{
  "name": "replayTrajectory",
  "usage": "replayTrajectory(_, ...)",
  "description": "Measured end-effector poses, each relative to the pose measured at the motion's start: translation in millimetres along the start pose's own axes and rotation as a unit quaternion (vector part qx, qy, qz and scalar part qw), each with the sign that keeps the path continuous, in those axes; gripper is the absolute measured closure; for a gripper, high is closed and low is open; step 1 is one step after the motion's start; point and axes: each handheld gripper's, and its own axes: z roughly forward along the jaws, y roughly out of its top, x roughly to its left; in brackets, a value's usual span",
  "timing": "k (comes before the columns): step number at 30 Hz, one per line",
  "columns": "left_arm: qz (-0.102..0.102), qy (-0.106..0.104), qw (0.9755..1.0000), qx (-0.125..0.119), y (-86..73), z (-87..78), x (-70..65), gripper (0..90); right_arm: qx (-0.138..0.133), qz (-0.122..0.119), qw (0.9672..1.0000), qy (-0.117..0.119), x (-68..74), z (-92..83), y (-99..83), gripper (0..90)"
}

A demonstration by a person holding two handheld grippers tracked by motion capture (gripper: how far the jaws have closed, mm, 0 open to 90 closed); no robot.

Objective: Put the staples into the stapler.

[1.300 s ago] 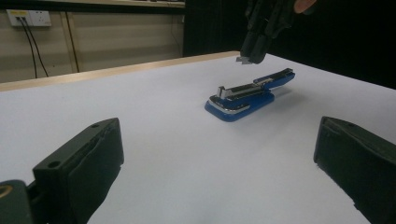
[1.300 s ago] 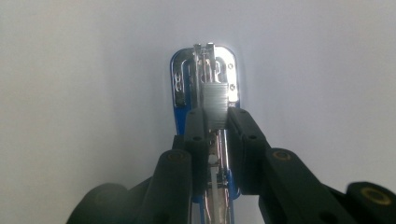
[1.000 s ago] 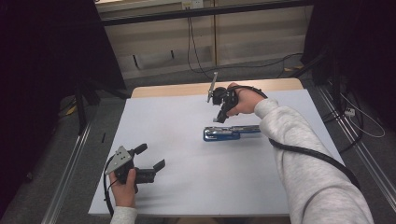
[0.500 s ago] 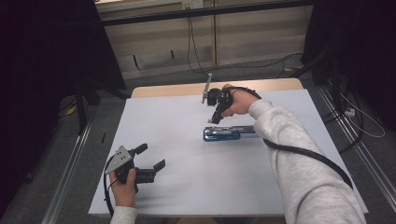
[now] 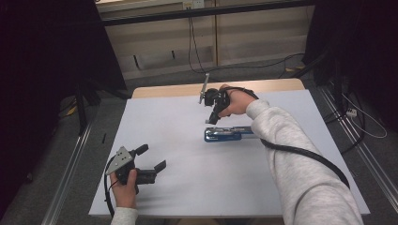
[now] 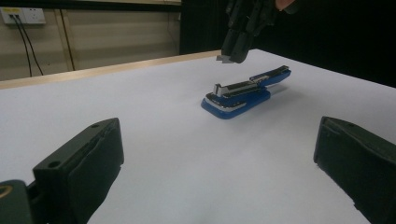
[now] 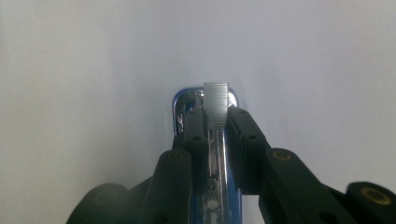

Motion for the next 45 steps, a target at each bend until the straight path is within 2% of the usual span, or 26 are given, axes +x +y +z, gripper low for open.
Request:
replayTrajectory(2,0.001,0.002,1.0000,0.000,0.1,-0.4,0.4,1.8,0.001,-0.004,1.0000,0.000,0.5,1.8,1.4,78.4)
replayTrajectory(5,0.001,0.001,1.0000,0.000,0.0,-0.4,0.3,1.8,0.005,0.005,1.0000,-0.002,1.4,2.0,1.8,78.5)
replayTrajectory(9,0.002,0.000,1.0000,0.000,0.1,-0.2,0.3,1.8,0.005,0.005,1.0000,-0.003,1.2,2.3,1.7,78.5)
replayTrajectory(10,0.002,0.001,1.0000,0.000,0.1,-0.4,0.4,1.8,0.003,-0.003,1.0000,-0.004,0.1,3.0,1.1,78.5)
replayTrajectory(20,0.002,0.001,1.0000,0.000,0.1,-0.2,0.2,1.8,0.002,-0.001,1.0000,0.001,0.3,7.1,-0.6,78.5)
replayTrajectory(23,0.006,0.001,1.0000,0.002,0.2,-0.6,0.5,1.8,0.005,0.006,1.0000,0.002,0.6,9.9,-2.4,78.5)
replayTrajectory(28,0.005,0.000,1.0000,0.003,0.1,-0.2,0.2,1.8,0.007,-0.001,1.0000,0.005,0.6,17.1,-3.1,78.5)
replayTrajectory(37,0.007,0.001,1.0000,0.003,0.1,-0.5,0.5,1.8,0.011,0.007,0.9999,0.008,0.9,25.3,-5.8,78.5)
replayTrajectory(45,0.007,0.003,1.0000,0.002,0.2,-0.6,0.4,1.8,0.010,0.002,0.9999,0.011,-0.1,29.2,-9.3,78.5)
